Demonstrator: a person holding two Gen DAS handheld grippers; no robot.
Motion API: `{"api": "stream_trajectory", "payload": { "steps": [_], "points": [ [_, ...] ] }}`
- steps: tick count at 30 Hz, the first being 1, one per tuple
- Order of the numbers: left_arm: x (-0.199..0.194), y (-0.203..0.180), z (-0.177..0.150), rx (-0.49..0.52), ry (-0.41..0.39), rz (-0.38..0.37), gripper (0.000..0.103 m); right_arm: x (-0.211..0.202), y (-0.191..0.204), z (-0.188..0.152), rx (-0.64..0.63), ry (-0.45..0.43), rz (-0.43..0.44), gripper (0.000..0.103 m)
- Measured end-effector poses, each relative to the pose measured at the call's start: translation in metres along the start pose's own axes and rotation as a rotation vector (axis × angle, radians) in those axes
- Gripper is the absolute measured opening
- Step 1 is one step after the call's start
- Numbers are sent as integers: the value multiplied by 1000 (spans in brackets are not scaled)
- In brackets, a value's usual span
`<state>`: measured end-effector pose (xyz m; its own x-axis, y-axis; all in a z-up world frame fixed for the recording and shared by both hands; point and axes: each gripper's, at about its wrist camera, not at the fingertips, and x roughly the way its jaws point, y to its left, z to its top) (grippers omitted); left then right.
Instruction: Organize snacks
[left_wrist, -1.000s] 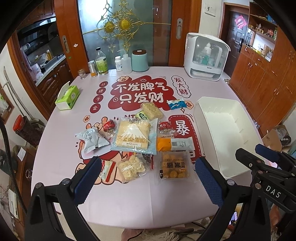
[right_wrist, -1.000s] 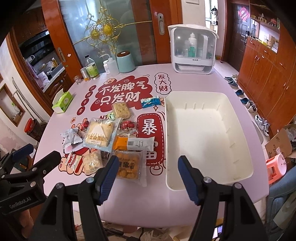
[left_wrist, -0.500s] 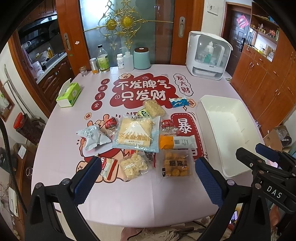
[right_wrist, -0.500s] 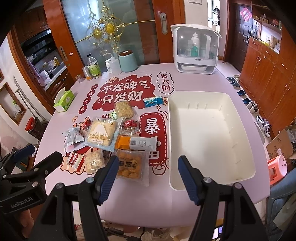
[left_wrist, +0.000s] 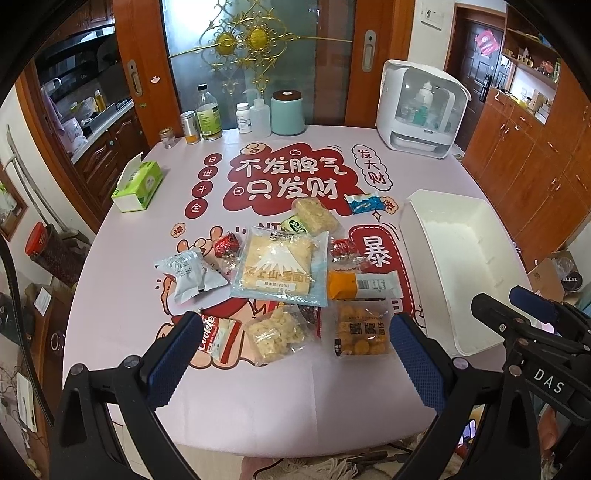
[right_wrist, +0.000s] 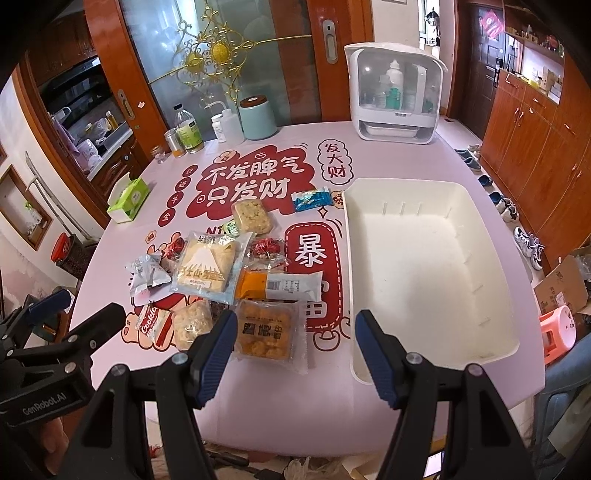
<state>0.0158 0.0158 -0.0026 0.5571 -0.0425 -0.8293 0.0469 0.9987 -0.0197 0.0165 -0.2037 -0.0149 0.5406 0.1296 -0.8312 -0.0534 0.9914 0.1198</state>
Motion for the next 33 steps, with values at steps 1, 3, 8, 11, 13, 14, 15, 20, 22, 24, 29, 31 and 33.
{"api": "stream_trajectory", "payload": {
  "steps": [1,3,8,11,13,14,15,20,22,24,29,31,33],
  "points": [
    [1,3,1,-2,0,0,100,1,2,0,1,-2,1,67],
    [2,10,5,-7,-2,1,100,3,8,2,6,-6,8,67],
    [0,44,27,-62,-47,44,100,7,24,15,16,-27,20,69],
    [-4,77,43,-114,-85,69,100,12,35,28,10,-36,7,70],
    [-5,102,55,-130,-109,112,100,16,43,36,6,-37,3,70],
    [-5,111,59,-134,-118,135,100,20,47,40,6,-34,7,70],
    [-4,122,63,-139,-127,162,100,23,49,43,8,-32,13,70],
    [14,175,79,-153,-116,239,101,57,72,66,11,7,42,70],
    [31,192,81,-144,-83,228,101,77,80,71,15,29,57,70],
    [52,206,80,-134,-41,207,101,98,87,75,27,62,71,72],
    [123,222,68,-123,107,123,100,159,103,77,23,132,91,72],
    [155,224,62,-125,164,75,100,184,110,74,4,160,84,72],
    [182,226,56,-135,212,31,100,211,114,72,-3,188,68,72]
  ]
}}
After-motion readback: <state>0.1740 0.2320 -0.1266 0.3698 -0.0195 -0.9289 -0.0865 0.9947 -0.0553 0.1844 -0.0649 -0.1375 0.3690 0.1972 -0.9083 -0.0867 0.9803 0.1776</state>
